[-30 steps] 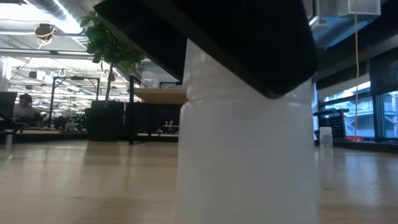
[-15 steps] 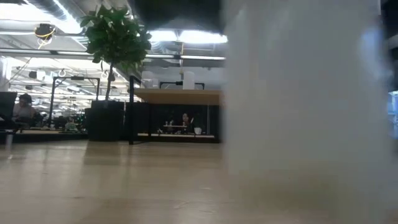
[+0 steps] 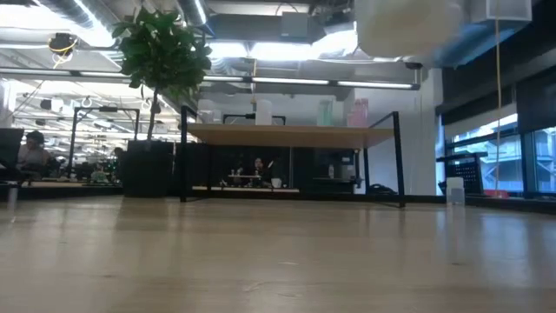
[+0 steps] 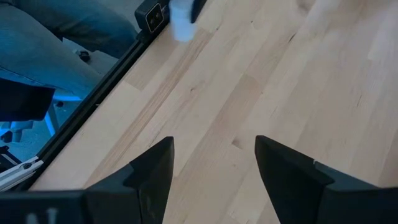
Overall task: Pick and place medicine bottles onto shelf by color
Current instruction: Put the white pill bottle on the shelf aligned with the other white pill bottles
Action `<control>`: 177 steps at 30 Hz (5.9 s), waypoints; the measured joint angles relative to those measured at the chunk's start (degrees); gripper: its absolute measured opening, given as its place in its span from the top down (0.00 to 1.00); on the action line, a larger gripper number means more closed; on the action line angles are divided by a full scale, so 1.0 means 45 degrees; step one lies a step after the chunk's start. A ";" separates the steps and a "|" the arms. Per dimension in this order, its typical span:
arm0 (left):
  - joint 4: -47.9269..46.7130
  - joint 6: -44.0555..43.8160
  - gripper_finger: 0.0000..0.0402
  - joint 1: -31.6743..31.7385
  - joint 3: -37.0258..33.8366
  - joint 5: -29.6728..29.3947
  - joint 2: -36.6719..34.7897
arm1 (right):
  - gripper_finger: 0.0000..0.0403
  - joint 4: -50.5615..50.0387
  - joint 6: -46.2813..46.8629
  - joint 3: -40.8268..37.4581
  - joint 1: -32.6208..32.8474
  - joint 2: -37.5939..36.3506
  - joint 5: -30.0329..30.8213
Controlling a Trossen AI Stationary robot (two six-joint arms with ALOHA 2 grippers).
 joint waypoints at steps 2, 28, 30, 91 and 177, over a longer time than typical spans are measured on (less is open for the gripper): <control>-0.0920 -0.0213 0.70 0.0152 0.0549 -0.0012 -0.0001 | 0.44 0.0000 0.0000 0.0001 0.0001 0.0000 0.0000; -0.7582 0.0713 0.70 0.3459 0.2745 -0.1234 -0.2106 | 0.44 0.0555 0.0832 -0.0004 -0.0004 -0.0372 0.5540; -0.7859 0.1198 0.70 0.3937 0.2745 -0.1276 -0.2426 | 0.44 0.0681 0.1070 -0.0004 -0.0004 -0.0483 0.6706; -0.0474 0.6642 0.70 0.8935 -0.7023 0.0429 -0.8874 | 0.44 0.1159 0.3155 -0.0004 -0.2185 -0.0656 1.0464; 0.2943 0.8308 0.70 1.1725 -0.8893 0.2261 -0.8092 | 0.44 0.1195 0.3344 -0.0004 -0.2185 -0.0646 1.0443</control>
